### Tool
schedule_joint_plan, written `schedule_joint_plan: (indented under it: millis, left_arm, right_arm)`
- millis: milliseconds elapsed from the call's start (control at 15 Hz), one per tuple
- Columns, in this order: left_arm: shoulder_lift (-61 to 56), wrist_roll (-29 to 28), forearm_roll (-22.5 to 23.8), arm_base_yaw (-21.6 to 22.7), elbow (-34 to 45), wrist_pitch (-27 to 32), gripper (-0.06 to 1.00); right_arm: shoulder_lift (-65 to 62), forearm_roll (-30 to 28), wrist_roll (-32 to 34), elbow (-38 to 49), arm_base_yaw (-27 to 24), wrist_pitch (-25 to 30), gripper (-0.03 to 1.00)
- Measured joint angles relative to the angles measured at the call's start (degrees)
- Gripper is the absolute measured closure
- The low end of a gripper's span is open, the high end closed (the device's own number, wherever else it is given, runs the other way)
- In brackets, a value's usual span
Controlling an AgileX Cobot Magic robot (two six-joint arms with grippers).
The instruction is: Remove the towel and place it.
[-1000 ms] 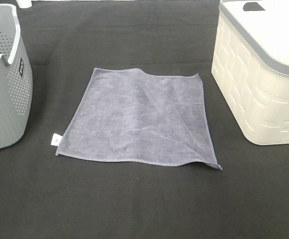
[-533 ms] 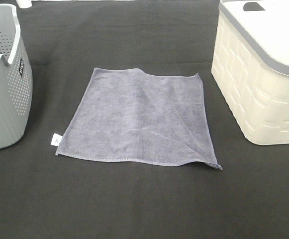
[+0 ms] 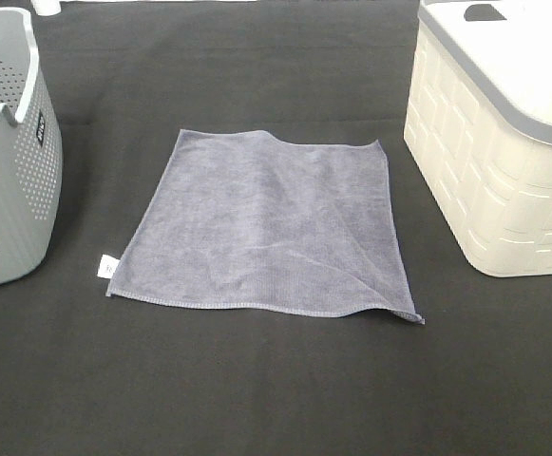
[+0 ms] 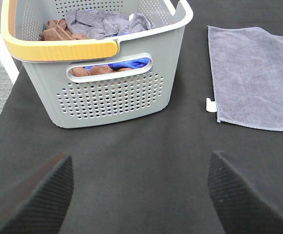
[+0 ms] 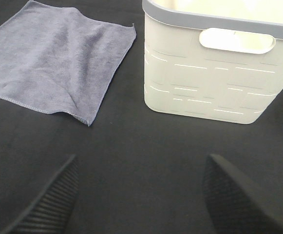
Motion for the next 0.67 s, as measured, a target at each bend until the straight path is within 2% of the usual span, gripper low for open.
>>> schedule_joint_plan:
  millis: [667]
  left_arm:
    - [0.0, 0.0, 0.0, 0.0, 0.0, 0.0, 0.22]
  right_arm:
    - [0.0, 0.0, 0.0, 0.0, 0.0, 0.0, 0.26]
